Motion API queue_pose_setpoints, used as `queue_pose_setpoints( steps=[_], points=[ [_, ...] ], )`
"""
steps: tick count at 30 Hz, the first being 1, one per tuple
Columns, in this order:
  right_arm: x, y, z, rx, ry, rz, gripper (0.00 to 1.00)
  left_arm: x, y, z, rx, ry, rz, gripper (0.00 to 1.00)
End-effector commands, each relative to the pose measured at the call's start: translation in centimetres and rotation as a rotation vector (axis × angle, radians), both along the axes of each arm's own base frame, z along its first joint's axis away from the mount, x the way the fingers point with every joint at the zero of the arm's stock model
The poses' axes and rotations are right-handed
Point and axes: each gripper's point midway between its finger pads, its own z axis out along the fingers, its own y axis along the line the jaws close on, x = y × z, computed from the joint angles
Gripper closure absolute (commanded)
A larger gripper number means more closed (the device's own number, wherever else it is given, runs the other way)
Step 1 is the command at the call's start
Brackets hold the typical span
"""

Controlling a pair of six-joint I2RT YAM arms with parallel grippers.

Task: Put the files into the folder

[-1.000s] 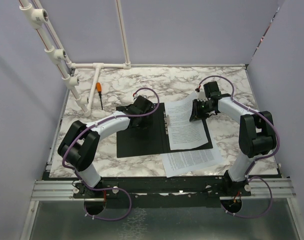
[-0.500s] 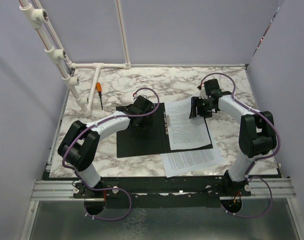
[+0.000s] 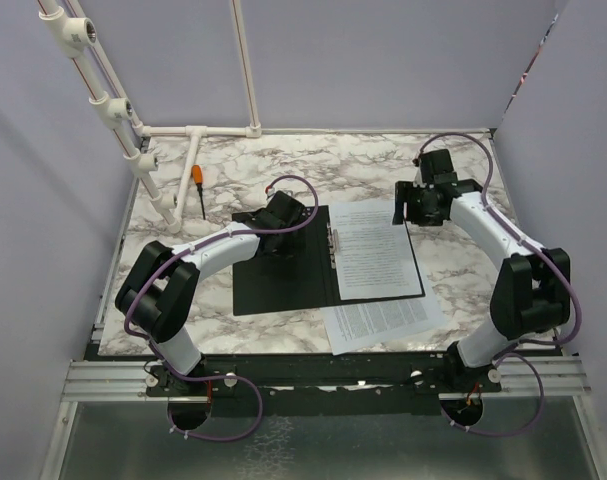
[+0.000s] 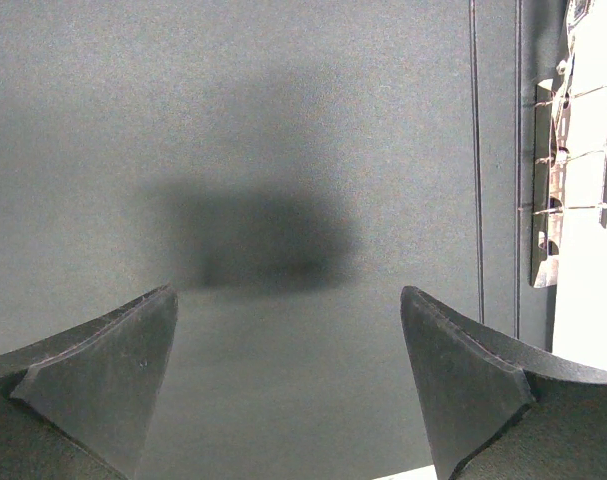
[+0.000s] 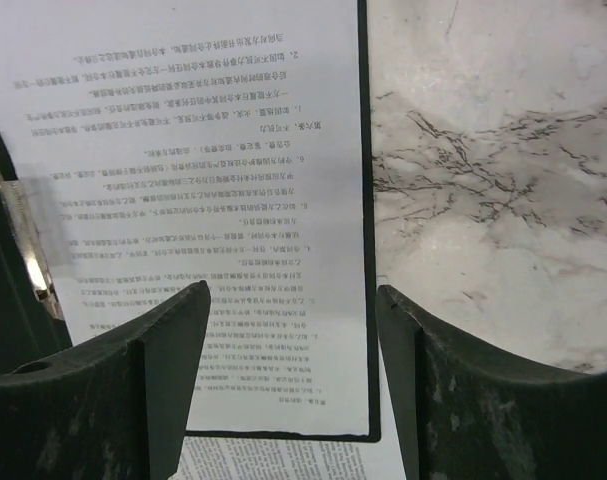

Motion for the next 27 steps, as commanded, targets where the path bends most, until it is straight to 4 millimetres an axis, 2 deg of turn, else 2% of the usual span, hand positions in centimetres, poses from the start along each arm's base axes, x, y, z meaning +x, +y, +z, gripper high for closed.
queue_pose_setpoints(
  steps=[1, 4, 8, 16, 20, 27],
  points=[
    [-0.8, -0.7, 3.4, -0.013, -0.059, -0.045, 0.28, 0.0, -0.1, 0.0, -0.012, 0.000, -0.004, 0.07],
    [-2.4, 0.2, 4.6, 0.045, -0.065, -0.017, 0.28, -0.1, -0.2, 0.1, -0.021, 0.003, -0.010, 0.07],
    [-5.3, 1.2, 5.1, 0.102, -0.038, 0.020, 0.30, -0.2, -0.6, 0.1, -0.037, 0.012, -0.010, 0.07],
    [-11.4, 6.4, 4.9, 0.169, -0.006, 0.067, 0.35, -0.7, -1.3, -0.2, -0.067, 0.043, -0.020, 0.07],
    [-14.5, 9.4, 3.5, 0.196, 0.046, 0.107, 0.38, -1.6, -1.9, -0.3, -0.083, 0.060, -0.035, 0.07],
    [-18.5, 11.9, 0.0, 0.167, 0.139, 0.142, 0.43, -3.4, -3.4, -0.1, -0.105, 0.077, -0.065, 0.07]
  ],
)
